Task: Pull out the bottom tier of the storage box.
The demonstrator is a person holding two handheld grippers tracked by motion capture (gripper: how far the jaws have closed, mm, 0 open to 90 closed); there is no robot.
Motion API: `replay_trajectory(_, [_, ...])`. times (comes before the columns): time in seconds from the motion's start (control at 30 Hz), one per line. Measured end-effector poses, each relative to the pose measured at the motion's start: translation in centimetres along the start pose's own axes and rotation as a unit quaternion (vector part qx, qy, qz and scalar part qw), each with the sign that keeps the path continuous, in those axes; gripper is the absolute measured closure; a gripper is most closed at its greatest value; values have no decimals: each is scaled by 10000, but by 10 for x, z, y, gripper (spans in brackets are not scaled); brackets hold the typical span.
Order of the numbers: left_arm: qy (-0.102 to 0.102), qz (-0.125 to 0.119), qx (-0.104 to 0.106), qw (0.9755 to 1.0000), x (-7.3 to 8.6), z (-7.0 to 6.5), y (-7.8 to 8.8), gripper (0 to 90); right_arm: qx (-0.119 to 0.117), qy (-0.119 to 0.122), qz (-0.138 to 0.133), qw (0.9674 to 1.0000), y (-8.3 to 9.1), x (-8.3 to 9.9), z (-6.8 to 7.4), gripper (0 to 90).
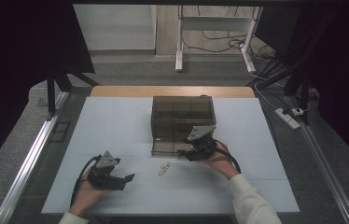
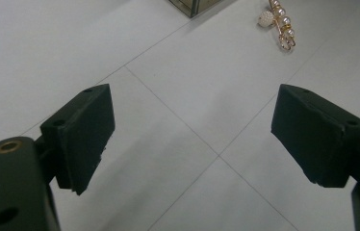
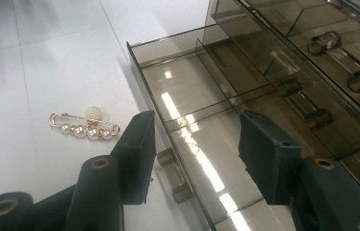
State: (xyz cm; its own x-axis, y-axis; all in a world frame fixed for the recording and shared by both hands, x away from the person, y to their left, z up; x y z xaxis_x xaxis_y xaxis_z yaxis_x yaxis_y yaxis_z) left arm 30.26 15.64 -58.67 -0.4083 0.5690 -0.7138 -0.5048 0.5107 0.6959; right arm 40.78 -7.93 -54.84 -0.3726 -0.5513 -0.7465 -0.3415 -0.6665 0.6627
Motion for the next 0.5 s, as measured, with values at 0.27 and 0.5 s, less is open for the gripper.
replay_trajectory(0.27, [0,-11,1,10000,0,0,0,151,105,-180,-191,9996,10,7,0,454])
replay_trajectory(0.5, [-1,-25,9,10000,-1,-1,0,152,286,-339,-331,9985,27,17,-8,444])
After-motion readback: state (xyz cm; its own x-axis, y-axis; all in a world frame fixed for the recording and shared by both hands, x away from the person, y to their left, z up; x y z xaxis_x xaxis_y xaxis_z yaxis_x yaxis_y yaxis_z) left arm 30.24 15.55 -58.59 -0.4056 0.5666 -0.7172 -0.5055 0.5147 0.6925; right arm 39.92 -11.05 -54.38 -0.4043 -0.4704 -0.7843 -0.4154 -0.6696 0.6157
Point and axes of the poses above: each handheld gripper's, and its own axes: y roughly backward along the jaws, x roughly out of its underside, z roughly to its left, the point moved 9 cm from there along -y, roughly forward along the jaws, and after that the axes turned 12 degrees about -y, right-handed, at the moved point
